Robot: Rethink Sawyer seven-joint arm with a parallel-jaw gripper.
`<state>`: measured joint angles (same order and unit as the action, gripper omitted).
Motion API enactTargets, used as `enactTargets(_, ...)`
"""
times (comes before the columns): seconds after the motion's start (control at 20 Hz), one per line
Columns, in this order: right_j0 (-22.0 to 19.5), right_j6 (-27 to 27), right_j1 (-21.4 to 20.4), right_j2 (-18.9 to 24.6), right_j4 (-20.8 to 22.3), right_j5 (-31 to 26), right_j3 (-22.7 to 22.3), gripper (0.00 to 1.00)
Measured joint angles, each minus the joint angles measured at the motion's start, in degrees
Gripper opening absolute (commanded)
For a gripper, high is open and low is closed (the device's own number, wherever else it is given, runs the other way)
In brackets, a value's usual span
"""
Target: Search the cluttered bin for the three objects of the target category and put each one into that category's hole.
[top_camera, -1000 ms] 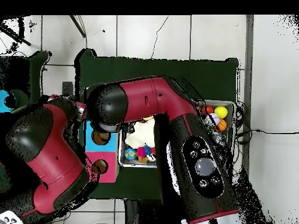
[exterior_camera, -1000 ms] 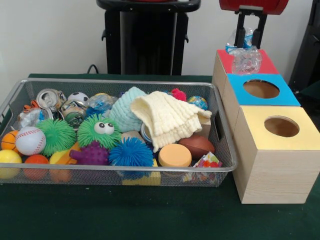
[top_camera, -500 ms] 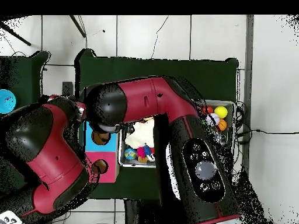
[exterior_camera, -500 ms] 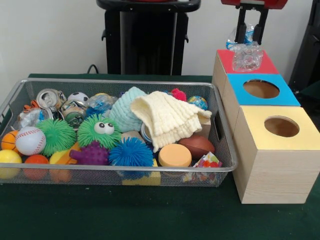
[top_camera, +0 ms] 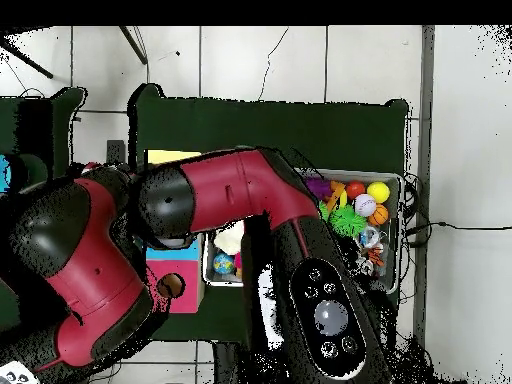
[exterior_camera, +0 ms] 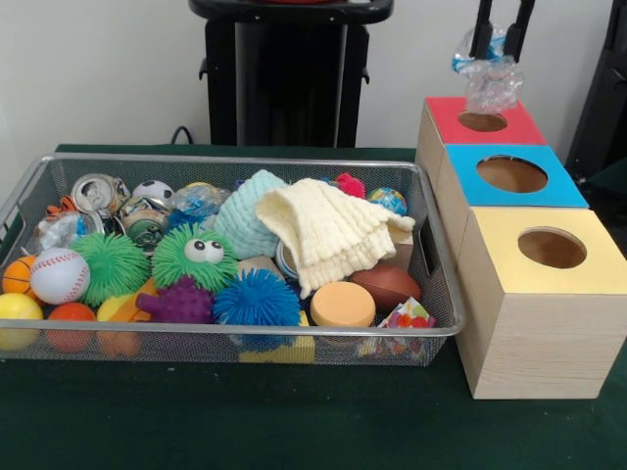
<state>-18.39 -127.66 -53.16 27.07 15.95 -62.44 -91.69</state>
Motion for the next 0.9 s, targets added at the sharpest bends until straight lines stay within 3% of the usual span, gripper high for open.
enactTargets(0.2,1.9,0.0,-2.8,-0.4,-1.2,0.0,-3.3,0.0)
enactTargets(0.55,3.0,0.0,-4.8,-3.3,-2.6,0.5,-5.2,0.0)
enactTargets(0.9,3.3,0.0,-2.7,-3.8,-2.5,0.7,-4.9,0.0)
